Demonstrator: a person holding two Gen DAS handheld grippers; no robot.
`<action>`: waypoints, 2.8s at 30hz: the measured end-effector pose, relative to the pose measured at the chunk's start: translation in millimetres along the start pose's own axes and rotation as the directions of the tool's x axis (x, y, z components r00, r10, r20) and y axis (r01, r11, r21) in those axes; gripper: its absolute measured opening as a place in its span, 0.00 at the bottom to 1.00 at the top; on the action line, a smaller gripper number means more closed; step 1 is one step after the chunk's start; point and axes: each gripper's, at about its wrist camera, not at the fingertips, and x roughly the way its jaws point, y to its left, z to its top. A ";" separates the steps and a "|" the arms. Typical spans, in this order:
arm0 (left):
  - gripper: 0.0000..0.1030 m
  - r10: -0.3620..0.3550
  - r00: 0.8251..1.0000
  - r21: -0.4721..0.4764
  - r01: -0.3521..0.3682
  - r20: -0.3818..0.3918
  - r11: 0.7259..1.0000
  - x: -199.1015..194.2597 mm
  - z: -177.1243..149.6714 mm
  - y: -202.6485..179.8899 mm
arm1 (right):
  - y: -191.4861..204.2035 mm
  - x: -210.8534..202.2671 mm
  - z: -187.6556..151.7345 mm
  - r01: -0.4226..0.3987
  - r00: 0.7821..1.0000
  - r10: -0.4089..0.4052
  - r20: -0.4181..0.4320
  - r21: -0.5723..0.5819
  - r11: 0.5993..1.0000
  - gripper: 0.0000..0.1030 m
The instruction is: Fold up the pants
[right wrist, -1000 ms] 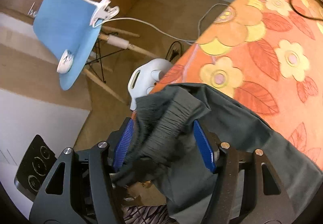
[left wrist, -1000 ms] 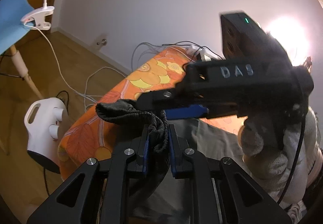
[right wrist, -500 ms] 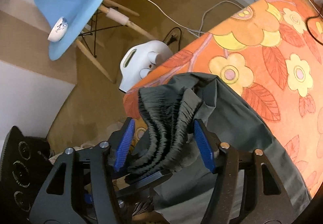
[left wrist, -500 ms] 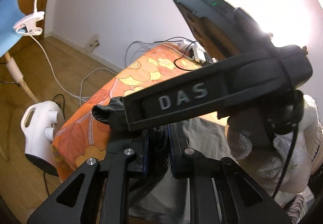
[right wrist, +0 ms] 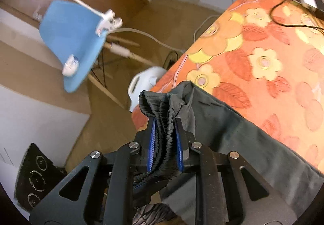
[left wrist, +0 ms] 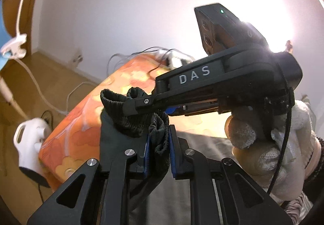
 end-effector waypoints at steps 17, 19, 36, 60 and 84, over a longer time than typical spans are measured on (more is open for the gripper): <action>0.14 -0.279 0.960 0.189 0.280 -0.032 0.941 2.5 -6.4 -178.0 | -85.8 -198.2 -100.5 0.002 0.948 -0.054 0.313 0.163 0.987 0.17; 0.14 -0.314 0.948 0.212 0.317 -0.050 0.924 4.5 -11.5 -200.7 | -101.2 -225.5 -121.5 0.006 0.935 -0.076 0.346 0.198 0.980 0.17; 0.14 -0.476 0.808 0.381 0.585 -0.346 0.716 47.6 -120.5 -400.9 | -243.4 -364.8 -341.4 0.028 0.821 -0.331 0.466 0.546 0.838 0.17; 0.21 -0.391 0.669 0.334 0.690 -0.632 0.641 108.1 -187.5 -462.2 | -349.3 -389.8 -465.2 -0.064 0.786 -0.394 0.477 0.696 0.715 0.16; 0.21 -0.108 0.801 0.393 0.400 -0.589 0.828 134.0 -143.8 -306.1 | -364.9 -396.2 -491.3 0.019 0.812 -0.413 0.412 0.690 0.724 0.63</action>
